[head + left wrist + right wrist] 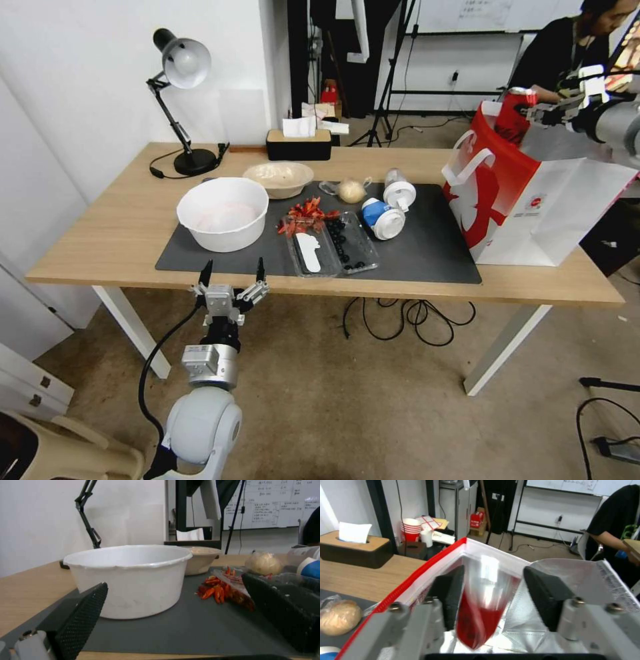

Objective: Pick up the trash from the table and place it into the takeout bag.

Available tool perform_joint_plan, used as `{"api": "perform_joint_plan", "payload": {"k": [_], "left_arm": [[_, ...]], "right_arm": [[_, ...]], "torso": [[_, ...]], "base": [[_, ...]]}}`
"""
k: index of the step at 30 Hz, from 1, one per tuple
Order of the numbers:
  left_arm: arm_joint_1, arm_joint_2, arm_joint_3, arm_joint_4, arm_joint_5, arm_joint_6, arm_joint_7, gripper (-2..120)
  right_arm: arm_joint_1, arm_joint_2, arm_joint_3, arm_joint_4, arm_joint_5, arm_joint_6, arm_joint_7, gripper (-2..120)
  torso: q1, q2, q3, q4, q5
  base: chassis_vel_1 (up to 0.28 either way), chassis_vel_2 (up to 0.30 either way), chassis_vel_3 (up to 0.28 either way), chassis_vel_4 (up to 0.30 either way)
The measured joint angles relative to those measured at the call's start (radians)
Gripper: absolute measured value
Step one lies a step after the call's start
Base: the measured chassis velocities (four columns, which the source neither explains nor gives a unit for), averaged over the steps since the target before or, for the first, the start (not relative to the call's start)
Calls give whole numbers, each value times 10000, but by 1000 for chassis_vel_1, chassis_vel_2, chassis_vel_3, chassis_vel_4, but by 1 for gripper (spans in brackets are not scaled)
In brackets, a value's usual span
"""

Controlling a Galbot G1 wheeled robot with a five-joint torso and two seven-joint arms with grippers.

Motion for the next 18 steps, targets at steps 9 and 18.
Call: {"api": "perform_joint_plan", "payload": {"k": [9,18], "left_arm": [[-12,7,26,7,4,-4,0,100],[17,65,0,-35,-30,-15,0,100]], "right_arm": [[-23,-123,310,444,12,119,-74,88],[37,-1059,997,2906,1283,871,-41,100]], "torso": [[0,0,0,1,1],[-1,2,-3,3,-4]], "base": [[0,0,0,0],[0,0,0,0]]}}
